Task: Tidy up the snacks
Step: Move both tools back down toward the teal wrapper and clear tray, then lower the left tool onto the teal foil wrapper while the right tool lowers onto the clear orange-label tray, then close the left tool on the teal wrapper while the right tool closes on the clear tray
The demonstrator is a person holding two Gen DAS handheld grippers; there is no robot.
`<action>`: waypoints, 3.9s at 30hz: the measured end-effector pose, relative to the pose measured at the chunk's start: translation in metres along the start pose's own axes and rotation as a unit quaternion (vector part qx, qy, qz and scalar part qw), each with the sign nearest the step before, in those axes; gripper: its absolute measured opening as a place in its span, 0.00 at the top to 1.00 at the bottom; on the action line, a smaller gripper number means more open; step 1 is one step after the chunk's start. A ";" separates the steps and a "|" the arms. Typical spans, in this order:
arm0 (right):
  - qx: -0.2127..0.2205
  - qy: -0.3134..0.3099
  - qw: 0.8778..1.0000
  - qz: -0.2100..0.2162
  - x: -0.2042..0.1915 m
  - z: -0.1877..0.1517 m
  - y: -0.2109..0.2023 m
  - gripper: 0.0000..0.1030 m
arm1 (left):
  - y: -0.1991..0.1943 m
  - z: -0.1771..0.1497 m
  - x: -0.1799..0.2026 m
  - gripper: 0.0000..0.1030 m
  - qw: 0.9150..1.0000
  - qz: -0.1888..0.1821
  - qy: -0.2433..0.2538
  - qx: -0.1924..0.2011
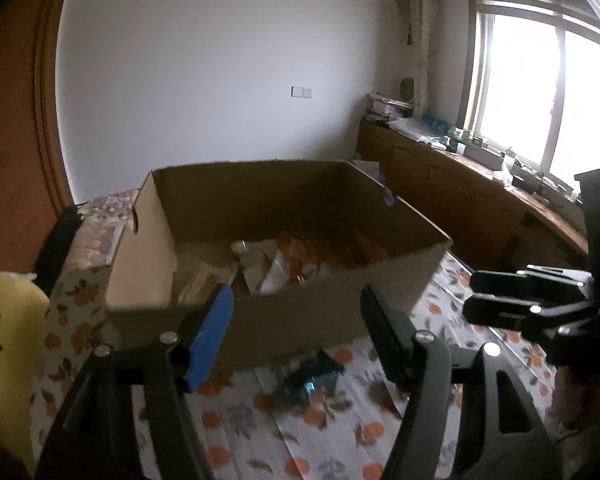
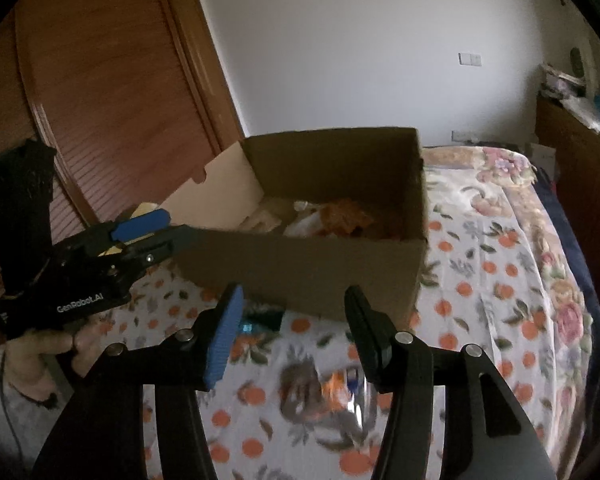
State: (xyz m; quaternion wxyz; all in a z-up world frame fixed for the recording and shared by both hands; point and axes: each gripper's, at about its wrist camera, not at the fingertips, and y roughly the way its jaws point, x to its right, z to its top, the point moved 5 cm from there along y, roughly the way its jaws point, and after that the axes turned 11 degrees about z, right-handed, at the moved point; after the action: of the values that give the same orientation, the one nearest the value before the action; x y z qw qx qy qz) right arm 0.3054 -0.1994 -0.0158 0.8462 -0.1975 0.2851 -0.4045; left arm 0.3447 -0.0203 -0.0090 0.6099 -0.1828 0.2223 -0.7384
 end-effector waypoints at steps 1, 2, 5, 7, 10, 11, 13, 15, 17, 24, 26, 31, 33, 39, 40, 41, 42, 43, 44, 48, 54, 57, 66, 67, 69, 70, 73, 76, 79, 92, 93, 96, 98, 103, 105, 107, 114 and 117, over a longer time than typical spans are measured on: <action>-0.004 0.002 1.000 -0.003 0.000 -0.005 -0.002 0.47 | -0.003 -0.005 0.001 0.36 1.000 -0.001 0.001 -0.001; -0.008 0.004 1.000 -0.006 -0.001 -0.012 -0.003 0.47 | -0.005 -0.012 0.003 0.36 1.000 -0.004 0.004 -0.005; -0.023 0.010 1.000 -0.011 0.000 -0.031 -0.005 0.47 | -0.007 -0.029 0.010 0.36 1.000 -0.010 0.017 -0.016; -0.028 0.013 0.999 -0.011 0.000 -0.040 -0.004 0.47 | -0.005 -0.040 0.016 0.36 0.999 -0.011 0.030 -0.023; -0.035 0.028 0.999 -0.008 0.004 -0.056 -0.001 0.47 | 0.000 -0.053 0.025 0.36 0.998 -0.022 0.042 -0.034; -0.039 0.032 0.999 -0.007 0.006 -0.061 0.001 0.47 | 0.002 -0.055 0.027 0.36 0.998 -0.023 0.046 -0.038; -0.049 0.039 0.998 -0.006 0.013 -0.071 0.008 0.47 | 0.008 -0.063 0.033 0.36 0.997 -0.021 0.064 -0.043; -0.056 0.048 0.997 -0.003 0.018 -0.076 0.013 0.47 | 0.014 -0.068 0.038 0.36 0.996 -0.018 0.078 -0.047; -0.060 0.053 0.997 -0.002 0.022 -0.082 0.018 0.47 | 0.023 -0.071 0.043 0.37 0.994 -0.019 0.089 -0.054; -0.073 0.064 0.995 0.000 0.033 -0.097 0.033 0.47 | 0.052 -0.076 0.047 0.42 0.991 -0.014 0.104 -0.086; -0.075 0.065 0.995 -0.002 0.035 -0.099 0.037 0.47 | 0.058 -0.076 0.047 0.43 0.990 -0.005 0.109 -0.090; -0.077 0.066 0.995 -0.003 0.035 -0.103 0.042 0.47 | 0.069 -0.078 0.046 0.43 0.988 0.007 0.116 -0.100; -0.078 0.066 0.995 0.000 0.034 -0.103 0.042 0.47 | 0.072 -0.080 0.045 0.44 0.988 0.010 0.119 -0.102; -0.078 0.071 0.994 0.012 0.028 -0.106 0.036 0.47 | 0.081 -0.081 0.046 0.51 0.986 0.007 0.123 -0.114; -0.077 0.072 0.994 0.015 0.027 -0.106 0.034 0.47 | 0.082 -0.080 0.048 0.51 0.986 0.008 0.126 -0.113; -0.077 0.077 0.994 0.021 0.026 -0.107 0.032 0.47 | 0.082 -0.080 0.048 0.53 0.985 0.010 0.129 -0.114; -0.077 0.081 0.993 0.026 0.025 -0.108 0.031 0.47 | 0.083 -0.080 0.048 0.54 0.985 0.012 0.130 -0.115; -0.080 0.083 0.993 0.029 0.024 -0.110 0.030 0.47 | 0.084 -0.080 0.049 0.54 0.984 0.010 0.131 -0.119; -0.086 0.082 0.992 0.031 0.022 -0.112 0.031 0.47 | 0.086 -0.081 0.049 0.54 0.984 0.008 0.131 -0.124; -0.093 0.082 0.992 0.027 0.020 -0.114 0.033 0.47 | 0.092 -0.084 0.046 0.54 0.982 0.000 0.122 -0.143; -0.102 0.075 0.992 0.008 0.022 -0.114 0.038 0.47 | 0.094 -0.084 0.041 0.56 0.983 -0.010 0.106 -0.149; -0.102 0.075 0.992 -0.005 0.026 -0.111 0.039 0.47 | 0.091 -0.084 0.042 0.73 0.983 -0.014 0.111 -0.145; -0.108 0.066 0.991 -0.035 0.045 -0.090 0.055 0.46 | 0.072 -0.087 0.038 0.79 0.985 -0.049 0.088 -0.138; -0.110 0.063 0.991 -0.039 0.047 -0.087 0.058 0.46 | 0.070 -0.088 0.038 0.79 0.986 -0.054 0.083 -0.137; -0.112 0.060 0.991 -0.044 0.049 -0.082 0.064 0.45 | 0.065 -0.088 0.036 0.79 0.986 -0.060 0.074 -0.134; -0.114 0.059 0.991 -0.046 0.050 -0.080 0.067 0.44 | 0.064 -0.088 0.035 0.79 0.987 -0.063 0.069 -0.134; -0.120 0.055 0.990 -0.048 0.050 -0.070 0.078 0.39 | 0.061 -0.089 0.034 0.79 0.987 -0.069 0.059 -0.132; -0.125 0.055 0.989 -0.056 0.048 -0.065 0.088 0.34 | 0.060 -0.090 0.035 0.79 0.987 -0.071 0.055 -0.131; -0.127 0.049 0.988 -0.069 0.046 -0.061 0.096 0.34 | 0.056 -0.090 0.032 0.79 0.988 -0.072 0.049 -0.128; -0.143 0.003 0.981 -0.130 0.051 -0.070 0.093 0.33 | 0.032 -0.087 0.026 0.79 0.991 -0.072 0.029 -0.111; -0.143 0.003 0.981 -0.129 0.052 -0.071 0.092 0.34 | 0.030 -0.086 0.026 0.79 0.991 -0.073 0.028 -0.110; -0.149 0.001 0.982 -0.119 0.049 -0.072 0.089 0.48 | 0.023 -0.084 0.024 0.79 0.992 -0.072 0.026 -0.105; -0.149 -0.003 0.983 -0.103 0.045 -0.073 0.085 0.60 | 0.019 -0.083 0.023 0.79 0.992 -0.070 0.026 -0.102; -0.140 0.003 0.987 -0.084 0.039 -0.076 0.078 0.61 | 0.015 -0.082 0.023 0.79 0.992 -0.070 0.024 -0.100; -0.133 0.004 0.988 -0.078 0.035 -0.077 0.074 0.62 | 0.013 -0.082 0.025 0.79 0.992 -0.070 0.025 -0.099; -0.130 0.008 0.989 -0.072 0.033 -0.077 0.070 0.63 | 0.012 -0.083 0.026 0.80 0.992 -0.071 0.027 -0.099; -0.114 0.009 0.992 -0.062 0.028 -0.070 0.061 0.70 | 0.008 -0.080 0.027 0.79 0.992 -0.072 0.027 -0.096; -0.115 0.009 0.992 -0.055 0.026 -0.069 0.060 0.71 | 0.007 -0.079 0.027 0.80 0.993 -0.072 0.027 -0.094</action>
State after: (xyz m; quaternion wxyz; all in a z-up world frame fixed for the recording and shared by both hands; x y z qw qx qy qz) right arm 0.3090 -0.1914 -0.1106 0.7921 -0.3050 0.3258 -0.4164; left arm 0.3023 -0.0400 -0.0789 0.5287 -0.2356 0.2933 -0.7609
